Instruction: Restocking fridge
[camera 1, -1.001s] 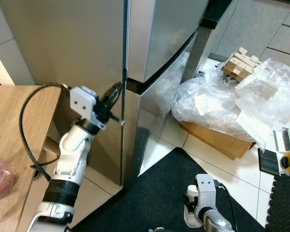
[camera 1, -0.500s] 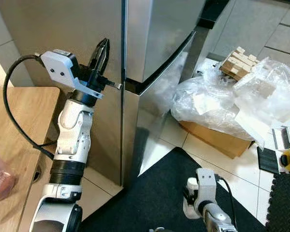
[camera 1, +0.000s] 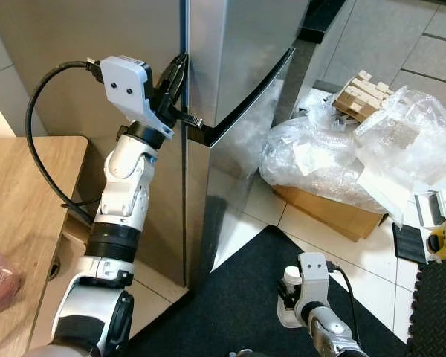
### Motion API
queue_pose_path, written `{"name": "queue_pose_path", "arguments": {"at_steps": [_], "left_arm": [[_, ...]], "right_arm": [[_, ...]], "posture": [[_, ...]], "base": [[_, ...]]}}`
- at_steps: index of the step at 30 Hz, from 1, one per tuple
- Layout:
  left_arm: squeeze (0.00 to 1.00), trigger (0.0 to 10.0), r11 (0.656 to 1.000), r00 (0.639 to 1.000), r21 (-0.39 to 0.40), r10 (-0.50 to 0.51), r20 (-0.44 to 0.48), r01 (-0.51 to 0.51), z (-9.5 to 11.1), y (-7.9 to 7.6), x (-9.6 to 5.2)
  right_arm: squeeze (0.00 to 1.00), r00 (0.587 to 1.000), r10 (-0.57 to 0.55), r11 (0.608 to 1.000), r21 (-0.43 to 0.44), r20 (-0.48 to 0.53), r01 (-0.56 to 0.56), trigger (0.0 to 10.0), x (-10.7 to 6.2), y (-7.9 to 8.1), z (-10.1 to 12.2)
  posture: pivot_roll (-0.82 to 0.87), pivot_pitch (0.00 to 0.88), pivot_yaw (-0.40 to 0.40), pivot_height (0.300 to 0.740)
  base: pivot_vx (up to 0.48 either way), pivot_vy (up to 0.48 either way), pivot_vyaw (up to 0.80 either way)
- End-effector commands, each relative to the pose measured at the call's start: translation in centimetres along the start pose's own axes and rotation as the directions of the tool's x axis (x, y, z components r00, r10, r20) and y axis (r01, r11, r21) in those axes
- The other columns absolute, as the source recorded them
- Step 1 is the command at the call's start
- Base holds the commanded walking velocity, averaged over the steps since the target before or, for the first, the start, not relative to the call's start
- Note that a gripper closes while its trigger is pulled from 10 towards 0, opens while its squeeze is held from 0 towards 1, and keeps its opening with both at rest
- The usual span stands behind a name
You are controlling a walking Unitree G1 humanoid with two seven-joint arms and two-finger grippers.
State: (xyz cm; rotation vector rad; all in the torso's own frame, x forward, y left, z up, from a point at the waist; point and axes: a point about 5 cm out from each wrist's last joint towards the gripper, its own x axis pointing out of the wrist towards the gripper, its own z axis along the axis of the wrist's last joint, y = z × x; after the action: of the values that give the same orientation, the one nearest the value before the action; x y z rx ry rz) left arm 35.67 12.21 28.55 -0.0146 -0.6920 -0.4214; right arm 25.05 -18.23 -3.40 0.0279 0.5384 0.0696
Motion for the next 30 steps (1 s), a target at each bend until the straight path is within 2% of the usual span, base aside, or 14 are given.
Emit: {"name": "queue_pose_path", "arguments": {"at_steps": [1, 6, 14, 19, 21, 25, 27, 28, 29, 30], "left_arm": [[0.0, 10.0, 0.999, 0.999, 0.03, 0.038, -0.009, -0.037, 0.2, 1.0, 0.2], [0.0, 10.0, 0.997, 0.998, 0.04, 0.067, -0.006, -0.067, 0.1, 1.3, 0.4], [0.0, 10.0, 0.998, 0.998, 0.024, 0.053, -0.024, -0.053, -0.3, 0.9, 0.5], [0.0, 10.0, 0.999, 0.996, -0.034, -0.025, -0.086, 0.022, -1.5, -0.7, 0.8], [0.0, 10.0, 0.999, 0.995, -0.042, -0.034, -0.093, 0.031, -1.7, -0.9, 0.9], [0.0, 10.0, 0.998, 0.993, -0.048, -0.044, -0.107, 0.039, -1.9, -1.1, 1.0], [0.0, 10.0, 0.998, 0.992, -0.053, -0.035, -0.117, 0.029, -2.0, -0.9, 1.1], [0.0, 10.0, 0.998, 0.992, -0.053, -0.035, -0.117, 0.029, -2.0, -0.9, 1.1], [0.0, 10.0, 0.998, 0.991, -0.057, -0.028, -0.128, 0.02, -2.2, -0.7, 1.1], [0.0, 10.0, 0.998, 0.991, -0.057, -0.028, -0.128, 0.02, -2.2, -0.7, 1.1]], "right_arm": [[0.0, 1.0, -0.014, 1.0, 0.015, 0.001, 0.014, 10.0, -0.2, -0.3, -0.4], [0.0, 1.0, -0.015, 1.0, 0.014, -0.005, 0.015, 10.0, -0.3, -0.4, -0.6], [0.0, 1.0, -0.014, 1.0, 0.015, -0.007, 0.014, 10.0, -0.4, -0.3, -0.6], [0.0, 1.0, -0.001, 1.0, 0.026, 0.009, 0.001, 10.0, -0.2, -0.2, -0.2], [0.0, 1.0, 0.009, 0.999, 0.035, 0.019, -0.01, 10.0, -0.1, -0.1, 0.0], [0.0, 0.991, 0.089, 0.996, 0.007, 0.099, -0.09, 10.0, 0.1, 0.5, 1.2], [0.0, 0.952, 0.203, 0.979, -0.074, 0.229, -0.191, 10.0, -0.1, 1.0, 3.0], [0.0, 0.952, 0.203, 0.979, -0.074, 0.229, -0.191, 10.0, -0.1, 1.0, 3.0], [0.0, 0.902, 0.298, 0.954, -0.118, 0.314, -0.274, 10.0, -0.6, 1.5, 4.0], [0.0, 0.902, 0.298, 0.954, -0.118, 0.314, -0.274, 10.0, -0.6, 1.5, 4.0]], "posture": [[-0.14, 0.083, -0.03, 0.74], [-0.14, 0.085, -0.03, 0.74], [-0.14, 0.085, -0.033, 0.74], [-0.14, 0.084, -0.03, 0.74], [-0.14, 0.084, -0.03, 0.74], [-0.14, 0.087, -0.028, 0.74], [-0.14, 0.091, -0.026, 0.74], [-0.14, 0.091, -0.026, 0.74], [-0.14, 0.092, -0.024, 0.74], [-0.14, 0.092, -0.024, 0.74]], "base": [[0.0, 0.0, 0.0], [0.0, 0.0, 0.0], [0.0, 0.0, 0.0], [0.0, 0.0, 0.0], [0.0, 0.0, 0.0], [0.0, 0.0, 0.0], [0.0, 0.0, 0.0], [0.0, 0.0, 0.0], [0.0, 0.0, 0.0], [0.0, 0.0, 0.0]]}}
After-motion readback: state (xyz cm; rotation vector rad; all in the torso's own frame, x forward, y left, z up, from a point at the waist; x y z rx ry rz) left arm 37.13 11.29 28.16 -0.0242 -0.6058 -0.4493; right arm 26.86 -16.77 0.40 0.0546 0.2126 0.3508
